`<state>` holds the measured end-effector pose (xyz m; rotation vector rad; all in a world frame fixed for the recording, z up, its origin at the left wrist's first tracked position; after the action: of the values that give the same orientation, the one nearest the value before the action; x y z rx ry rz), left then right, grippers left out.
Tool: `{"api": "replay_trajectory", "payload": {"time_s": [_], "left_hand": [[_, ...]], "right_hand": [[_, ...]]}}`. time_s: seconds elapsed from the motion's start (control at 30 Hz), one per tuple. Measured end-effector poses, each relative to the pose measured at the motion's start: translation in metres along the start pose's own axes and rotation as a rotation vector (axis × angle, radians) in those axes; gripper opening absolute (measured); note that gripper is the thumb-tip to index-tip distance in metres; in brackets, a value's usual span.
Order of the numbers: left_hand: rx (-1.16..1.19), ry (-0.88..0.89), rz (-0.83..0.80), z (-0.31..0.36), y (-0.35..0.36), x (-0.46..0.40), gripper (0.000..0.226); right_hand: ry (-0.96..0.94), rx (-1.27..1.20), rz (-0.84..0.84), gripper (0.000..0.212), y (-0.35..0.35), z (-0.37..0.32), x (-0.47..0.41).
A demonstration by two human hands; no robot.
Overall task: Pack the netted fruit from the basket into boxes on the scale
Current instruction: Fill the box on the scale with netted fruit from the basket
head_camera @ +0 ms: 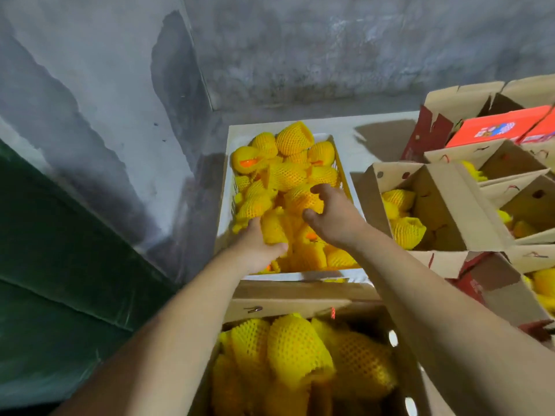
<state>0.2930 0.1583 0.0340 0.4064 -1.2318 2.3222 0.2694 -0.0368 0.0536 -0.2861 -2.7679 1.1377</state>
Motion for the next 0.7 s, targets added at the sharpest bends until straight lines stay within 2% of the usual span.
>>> {"api": "replay_trajectory", "payload": {"time_s": [0.07,0.1,0.17,0.23,0.3,0.37,0.43,0.5,0.57,0.63,0.7], "left_hand": [[-0.132,-0.075,-0.118,-0.002,0.007,-0.027,0.092],[-0.159,-0.092,-0.104,-0.001,0.008,-0.038,0.084],[-0.213,-0.120,0.043,0.001,0.005,-0.057,0.062],[-0.233,-0.139,0.239,0.001,-0.002,-0.072,0.048],[-0.212,-0.112,0.284,0.000,-0.005,-0.084,0.059],[-0.276,-0.087,0.200,0.000,-0.005,-0.093,0.078],[-0.319,-0.105,0.192,0.000,-0.003,-0.097,0.092],[-0.331,-0.135,0.238,-0.002,-0.001,-0.098,0.096],[-0.336,-0.148,0.260,-0.001,-0.001,-0.096,0.092],[-0.309,-0.140,0.249,-0.002,-0.006,-0.094,0.090],[-0.243,-0.093,0.247,-0.003,-0.014,-0.091,0.089]], "right_hand": [[0.013,0.135,-0.064,0.078,0.017,0.011,-0.037],[0.028,0.153,-0.102,0.084,0.027,0.017,-0.049],[0.072,0.184,-0.111,0.086,0.049,0.032,-0.057],[0.092,0.251,-0.020,0.079,0.063,0.044,-0.056],[0.071,0.278,0.068,0.069,0.063,0.046,-0.057],[0.001,0.320,0.090,0.060,0.060,0.044,-0.059],[-0.043,0.357,0.098,0.052,0.059,0.044,-0.055],[-0.034,0.387,0.123,0.050,0.056,0.041,-0.049],[-0.012,0.368,0.123,0.059,0.046,0.036,-0.047],[0.019,0.306,0.102,0.080,0.033,0.027,-0.048],[0.043,0.151,0.064,0.090,0.022,0.015,-0.045]]}}
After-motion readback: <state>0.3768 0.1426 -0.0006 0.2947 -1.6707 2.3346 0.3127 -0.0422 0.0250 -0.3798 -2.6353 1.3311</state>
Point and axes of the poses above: each hand's wrist, its own x-axis away from the middle knuckle, its own y-axis out of the palm, z = x × y, the point moved 2 cm from there along -x, towards the middle knuckle, and after that the axes turned 6 degrees about -x, right-handed, at the moved point
